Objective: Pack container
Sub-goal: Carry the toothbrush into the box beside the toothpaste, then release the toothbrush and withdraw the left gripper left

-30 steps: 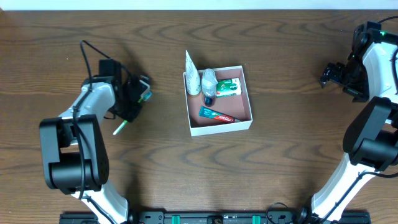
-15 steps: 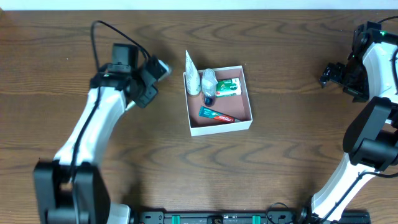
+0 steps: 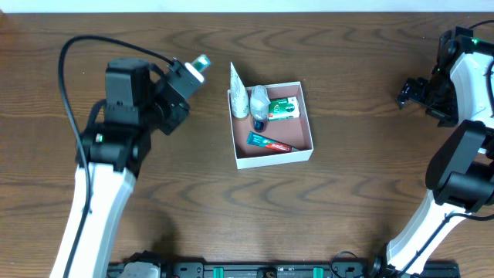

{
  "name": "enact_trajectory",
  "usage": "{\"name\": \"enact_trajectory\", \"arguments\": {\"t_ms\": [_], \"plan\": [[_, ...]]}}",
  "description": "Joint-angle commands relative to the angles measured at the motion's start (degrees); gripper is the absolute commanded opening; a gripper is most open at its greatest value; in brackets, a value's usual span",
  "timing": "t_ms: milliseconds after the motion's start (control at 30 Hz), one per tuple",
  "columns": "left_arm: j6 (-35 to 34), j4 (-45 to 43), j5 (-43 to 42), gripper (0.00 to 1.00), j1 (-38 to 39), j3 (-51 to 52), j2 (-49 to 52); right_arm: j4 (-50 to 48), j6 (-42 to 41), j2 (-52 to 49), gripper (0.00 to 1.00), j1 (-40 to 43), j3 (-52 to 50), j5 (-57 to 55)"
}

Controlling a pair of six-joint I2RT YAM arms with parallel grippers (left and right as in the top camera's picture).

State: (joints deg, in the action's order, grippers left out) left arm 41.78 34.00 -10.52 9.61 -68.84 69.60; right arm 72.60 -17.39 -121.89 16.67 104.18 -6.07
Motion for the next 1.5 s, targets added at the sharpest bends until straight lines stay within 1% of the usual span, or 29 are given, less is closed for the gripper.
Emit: {"name": "enact_trajectory", "arguments": {"t_ms": [0,133,233,333,467,567,700,767,867,1133,1167,1267,1300,1367,1467], "plan": [[-0.5,-0.2,-3.0,0.06,4.0,-1.0,-3.6,0.0,-0.6,0.0,0.99,0.2,0.2,-0.6],[-0.5,-0.2,-3.0,0.06,9.1,-1.0,-4.5,0.0,-0.6,0.0,0.99,0.2,0.2,-0.6],[0.0,-0.2,-3.0,0.06,13.2,-0.8,-3.1,0.0,-0.6,0.0,0.99,0.2,0.2,-0.6],[0.6,-0.2,-3.0,0.06,16.6,-0.7,-0.2,0.0,-0.6,0.0,0.99,0.2,0.2,-0.6],[3.8,-0.2,-2.6,0.06,20.5,-0.7,4.7,0.0,-0.6,0.0,0.99,0.2,0.2,-0.6],[7.1,-0.2,0.1,0.06,23.4,-0.7,8.6,0.0,-0.6,0.0,0.99,0.2,0.2,-0.6],[10.6,-0.3,7.9,0.06,27.0,-0.7,13.8,0.1,-0.6,0.0,0.99,0.2,0.2,-0.6],[12.3,-0.3,10.0,0.06,28.2,-0.7,15.8,0.0,-0.6,0.0,0.99,0.2,0.2,-0.6],[14.4,-0.5,10.3,0.06,29.6,-0.7,18.4,0.0,-0.6,0.0,0.99,0.2,0.2,-0.6],[14.4,-3.2,10.4,0.06,30.4,-0.7,21.9,0.0,-0.6,0.0,0.99,0.2,0.2,-0.6],[14.4,-3.3,10.4,0.08,30.4,-0.7,21.9,0.0,-0.6,0.0,0.99,0.2,0.2,-0.6],[14.4,-3.7,10.4,0.17,30.4,-0.7,21.9,0.0,-0.6,0.0,0.99,0.2,0.2,-0.6],[14.4,-3.7,10.4,0.23,30.4,-0.7,21.9,0.1,-0.6,0.0,0.99,0.2,0.2,-0.6],[14.4,-3.7,10.4,0.3,30.4,-0.7,21.9,0.0,-0.6,0.0,0.99,0.2,0.2,-0.6],[14.3,-3.7,10.4,0.35,30.4,-0.7,21.9,0.0,-0.6,0.0,0.99,0.2,0.2,-0.6]]}}
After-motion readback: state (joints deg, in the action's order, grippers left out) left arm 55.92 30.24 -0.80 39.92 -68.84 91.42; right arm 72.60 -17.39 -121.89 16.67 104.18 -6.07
